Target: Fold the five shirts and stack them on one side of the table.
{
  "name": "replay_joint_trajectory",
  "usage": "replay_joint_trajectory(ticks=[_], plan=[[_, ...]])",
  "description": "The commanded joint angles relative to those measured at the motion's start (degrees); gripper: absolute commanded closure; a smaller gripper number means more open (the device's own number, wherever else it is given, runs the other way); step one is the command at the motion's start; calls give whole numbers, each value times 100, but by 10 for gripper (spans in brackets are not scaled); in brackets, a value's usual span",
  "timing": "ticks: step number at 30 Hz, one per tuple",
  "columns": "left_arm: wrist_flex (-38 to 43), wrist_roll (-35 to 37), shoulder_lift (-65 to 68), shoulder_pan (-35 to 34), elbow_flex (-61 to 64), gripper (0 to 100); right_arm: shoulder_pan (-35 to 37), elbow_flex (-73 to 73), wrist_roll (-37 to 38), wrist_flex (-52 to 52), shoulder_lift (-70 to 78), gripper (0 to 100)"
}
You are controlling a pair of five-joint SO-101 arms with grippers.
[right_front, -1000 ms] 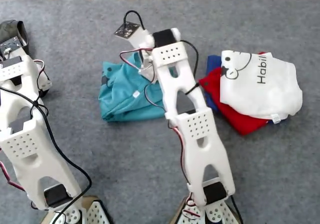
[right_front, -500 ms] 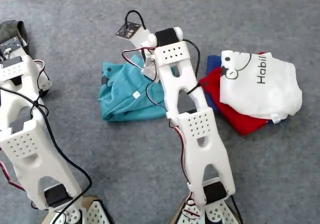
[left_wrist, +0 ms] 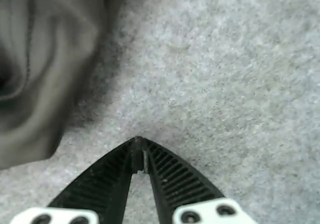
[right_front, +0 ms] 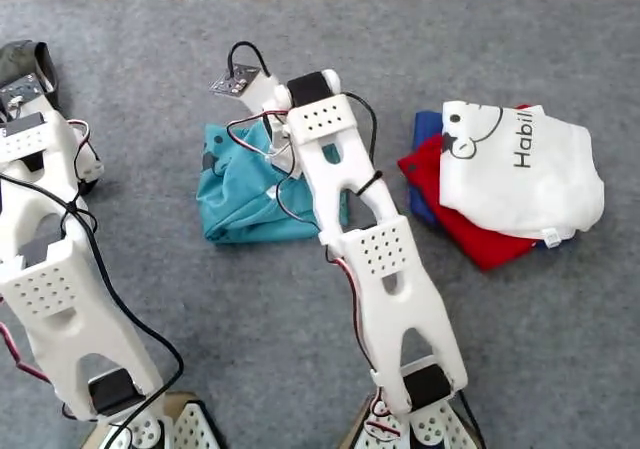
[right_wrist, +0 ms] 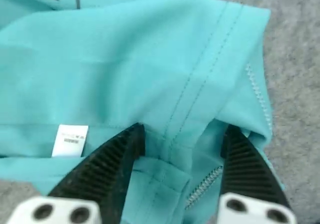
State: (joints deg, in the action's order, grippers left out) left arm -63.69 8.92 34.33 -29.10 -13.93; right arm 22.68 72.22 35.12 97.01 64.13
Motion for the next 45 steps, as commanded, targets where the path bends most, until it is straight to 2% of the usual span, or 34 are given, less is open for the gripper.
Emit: replay_joint_trajectory(ticks=[1,5,8,14,16,19,21,34,39,45], plan=[[70,-53,-141,92,4,971,-26,620,18,97,-75,807],[70,-53,-141,145,13,971,-26,1033,18,273,-66,938],[70,-53,-141,136,4,971,-44,1103,44,308,-48,974],[70,-53,-141,136,4,971,-114,884,44,237,-40,967],[70,-53,-141,136,4,971,-193,875,18,220,-31,906],[70,-53,-141,136,4,971,-220,884,18,264,75,755],[70,-53,-141,136,4,971,-211,884,18,264,180,709],[70,-53,-132,145,-22,971,-211,989,35,378,479,888],[70,-53,-132,145,-31,971,-246,1218,26,387,479,885],[88,-53,-132,145,-31,971,-237,1508,18,396,479,800]])
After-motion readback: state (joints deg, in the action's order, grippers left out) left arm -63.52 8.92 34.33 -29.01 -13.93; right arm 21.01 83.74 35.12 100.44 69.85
